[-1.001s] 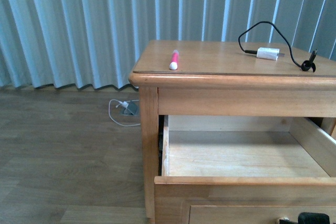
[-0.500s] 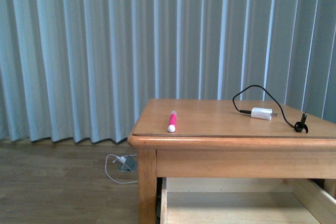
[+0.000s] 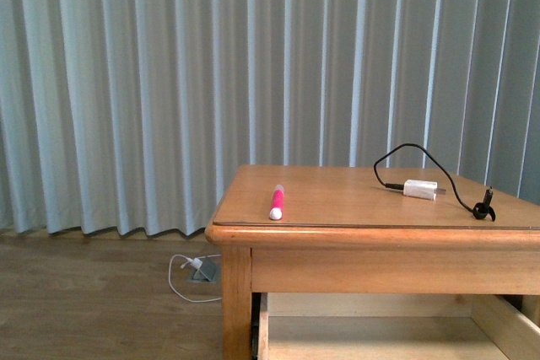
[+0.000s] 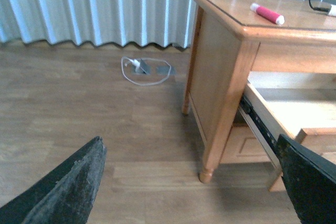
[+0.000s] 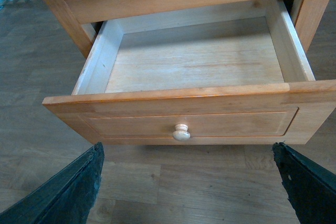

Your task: Place pink marker in drawer with both arms

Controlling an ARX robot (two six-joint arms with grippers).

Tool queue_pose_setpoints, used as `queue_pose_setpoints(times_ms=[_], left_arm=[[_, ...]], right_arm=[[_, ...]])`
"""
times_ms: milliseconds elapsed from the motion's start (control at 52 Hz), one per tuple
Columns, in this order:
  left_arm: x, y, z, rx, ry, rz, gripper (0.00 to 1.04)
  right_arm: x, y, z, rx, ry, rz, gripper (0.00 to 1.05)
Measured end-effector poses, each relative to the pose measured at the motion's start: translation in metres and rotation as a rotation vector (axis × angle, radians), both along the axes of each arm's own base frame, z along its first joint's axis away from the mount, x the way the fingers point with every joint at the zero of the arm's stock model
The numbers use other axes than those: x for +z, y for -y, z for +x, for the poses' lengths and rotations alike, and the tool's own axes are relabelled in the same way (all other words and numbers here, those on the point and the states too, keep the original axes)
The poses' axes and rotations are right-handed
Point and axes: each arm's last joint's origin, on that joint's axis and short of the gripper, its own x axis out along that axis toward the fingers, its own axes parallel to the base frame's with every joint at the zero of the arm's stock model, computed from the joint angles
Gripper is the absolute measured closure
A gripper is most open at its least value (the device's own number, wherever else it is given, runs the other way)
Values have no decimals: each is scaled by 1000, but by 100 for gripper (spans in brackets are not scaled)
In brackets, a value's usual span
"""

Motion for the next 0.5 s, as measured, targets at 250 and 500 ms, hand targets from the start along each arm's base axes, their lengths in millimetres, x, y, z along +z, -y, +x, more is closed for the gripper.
queue_pose_setpoints(times_ms=[250, 500], left_arm=[[42, 12, 5, -47, -105, 7, 6], [115, 18, 45, -112, -60, 61, 6]], right_arm=[[0, 0, 0, 0, 0, 0, 8], [0, 0, 0, 0, 0, 0, 8]])
